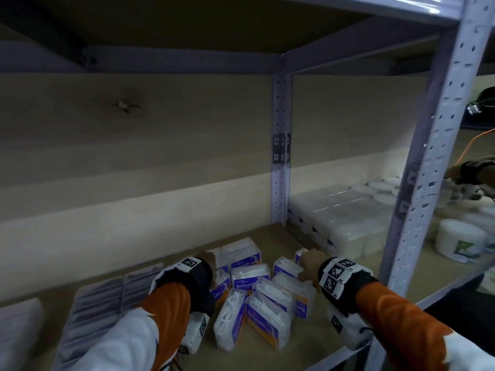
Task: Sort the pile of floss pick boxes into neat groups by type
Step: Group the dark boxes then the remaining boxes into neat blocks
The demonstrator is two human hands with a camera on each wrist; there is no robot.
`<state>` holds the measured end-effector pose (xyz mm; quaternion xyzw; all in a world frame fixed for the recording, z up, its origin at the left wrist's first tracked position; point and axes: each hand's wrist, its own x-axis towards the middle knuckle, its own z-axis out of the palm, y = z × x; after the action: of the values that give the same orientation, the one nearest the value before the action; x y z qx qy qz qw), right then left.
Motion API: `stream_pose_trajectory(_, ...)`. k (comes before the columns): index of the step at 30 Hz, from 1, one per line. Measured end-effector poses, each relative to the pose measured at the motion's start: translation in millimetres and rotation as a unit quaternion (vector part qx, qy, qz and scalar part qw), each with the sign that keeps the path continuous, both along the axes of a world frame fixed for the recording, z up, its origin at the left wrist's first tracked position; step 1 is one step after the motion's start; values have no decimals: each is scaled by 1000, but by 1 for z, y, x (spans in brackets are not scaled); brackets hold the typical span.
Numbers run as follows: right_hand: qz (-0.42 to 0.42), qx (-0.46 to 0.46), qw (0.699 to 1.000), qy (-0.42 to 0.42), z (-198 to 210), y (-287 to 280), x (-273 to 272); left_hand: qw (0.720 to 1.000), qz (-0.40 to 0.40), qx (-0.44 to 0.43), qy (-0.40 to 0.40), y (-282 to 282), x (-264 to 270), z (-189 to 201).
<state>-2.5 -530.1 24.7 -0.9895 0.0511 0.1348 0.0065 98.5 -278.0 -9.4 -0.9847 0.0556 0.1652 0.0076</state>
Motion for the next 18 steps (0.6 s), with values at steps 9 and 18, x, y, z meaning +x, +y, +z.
stream_pose_trajectory(9, -13, -31, 999, -19, -3, -4, -9, 1000, -17, 3, -16, 0, -6, 2)
stream_pose_trajectory(18, 44, -34, 998, -2, 11, 11, -1, 998, -51, 29, -12, -3, -12, 10)
